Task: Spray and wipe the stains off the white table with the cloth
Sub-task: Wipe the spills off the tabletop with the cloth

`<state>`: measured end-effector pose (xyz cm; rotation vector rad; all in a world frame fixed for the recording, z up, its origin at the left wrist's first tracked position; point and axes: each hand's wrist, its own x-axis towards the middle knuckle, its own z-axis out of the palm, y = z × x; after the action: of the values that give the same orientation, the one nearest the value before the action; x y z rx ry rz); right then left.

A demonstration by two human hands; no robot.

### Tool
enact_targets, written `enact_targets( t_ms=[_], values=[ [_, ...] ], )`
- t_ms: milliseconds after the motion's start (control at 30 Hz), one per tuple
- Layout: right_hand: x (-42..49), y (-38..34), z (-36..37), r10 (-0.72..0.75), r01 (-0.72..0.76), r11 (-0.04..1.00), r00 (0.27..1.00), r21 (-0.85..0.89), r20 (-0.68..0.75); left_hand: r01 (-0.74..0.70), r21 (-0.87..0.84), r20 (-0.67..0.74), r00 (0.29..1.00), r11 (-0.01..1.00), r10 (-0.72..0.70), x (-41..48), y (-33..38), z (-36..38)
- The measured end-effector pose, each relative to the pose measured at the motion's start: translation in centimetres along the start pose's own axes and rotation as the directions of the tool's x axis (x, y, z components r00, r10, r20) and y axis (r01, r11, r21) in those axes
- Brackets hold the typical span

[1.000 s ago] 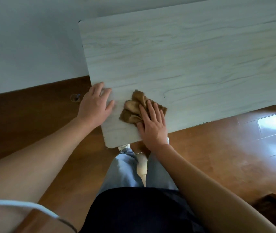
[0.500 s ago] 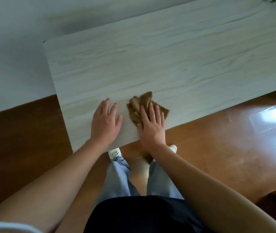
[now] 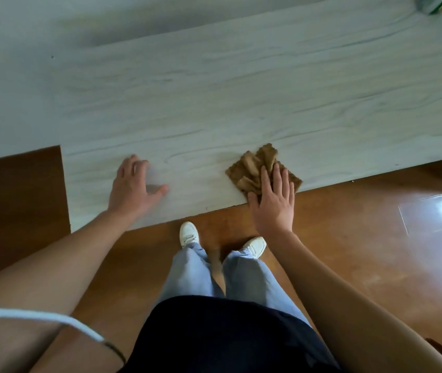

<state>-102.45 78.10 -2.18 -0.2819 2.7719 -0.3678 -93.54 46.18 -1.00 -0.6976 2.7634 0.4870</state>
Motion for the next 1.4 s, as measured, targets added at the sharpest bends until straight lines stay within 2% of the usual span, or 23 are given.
enact_targets(
  t_ms=[100, 300, 467, 533, 667, 867, 1033, 1233, 1400],
  values=[
    [-0.8, -1.5, 0.9, -0.055, 0.055, 0.998, 0.998, 0.014, 0.011, -0.024, 0.028, -0.006, 1.0, 0.999, 0.024, -0.4, 0.0, 0.1],
    [-3.4, -6.8, 4.2, -0.316, 0.32, 0.946, 0.946, -0.058, 0.071, -0.019, 0.058, -0.032, 0.999, 0.998, 0.021, -1.0, -0.2, 0.9],
    [-3.2, -8.1, 4.9, -0.35, 0.358, 0.927, 0.933, -0.11, 0.082, -0.015, 0.075, -0.009, 1.0, 0.997, 0.016, -1.1, 0.1, 0.8],
    [-2.9, -7.4, 4.6, -0.372, 0.377, 0.919, 0.926, -0.115, 0.064, -0.061, 0.076, -0.023, 0.998, 0.995, 0.062, -1.0, 0.3, 0.5],
    [-2.2, -6.5, 3.5, -0.298, 0.297, 0.952, 0.955, -0.067, -0.005, -0.251, 0.078, -0.022, 0.967, 0.965, 0.253, -0.4, 1.6, 0.5],
    [0.5, -4.0, 0.9, -0.049, 0.049, 0.999, 0.995, -0.008, -0.09, -0.38, 0.0, -0.059, 0.924, 0.925, 0.379, 2.0, 5.5, 1.4],
    [3.2, -0.7, -1.5, 0.105, -0.104, 0.994, 0.985, 0.014, -0.133, -0.378, 0.078, -0.015, 0.925, 0.922, 0.38, 2.1, 6.8, 2.4],
    [5.6, 4.1, -3.9, 0.201, -0.199, 0.98, 0.968, 0.028, -0.148, -0.286, 0.005, -0.039, 0.957, 0.958, 0.286, 1.9, 9.5, 1.9],
    [6.7, 8.5, -5.3, 0.216, -0.212, 0.976, 0.963, 0.04, -0.163, -0.356, -0.004, -0.029, 0.934, 0.934, 0.356, 2.7, 15.4, 2.2]
  ],
)
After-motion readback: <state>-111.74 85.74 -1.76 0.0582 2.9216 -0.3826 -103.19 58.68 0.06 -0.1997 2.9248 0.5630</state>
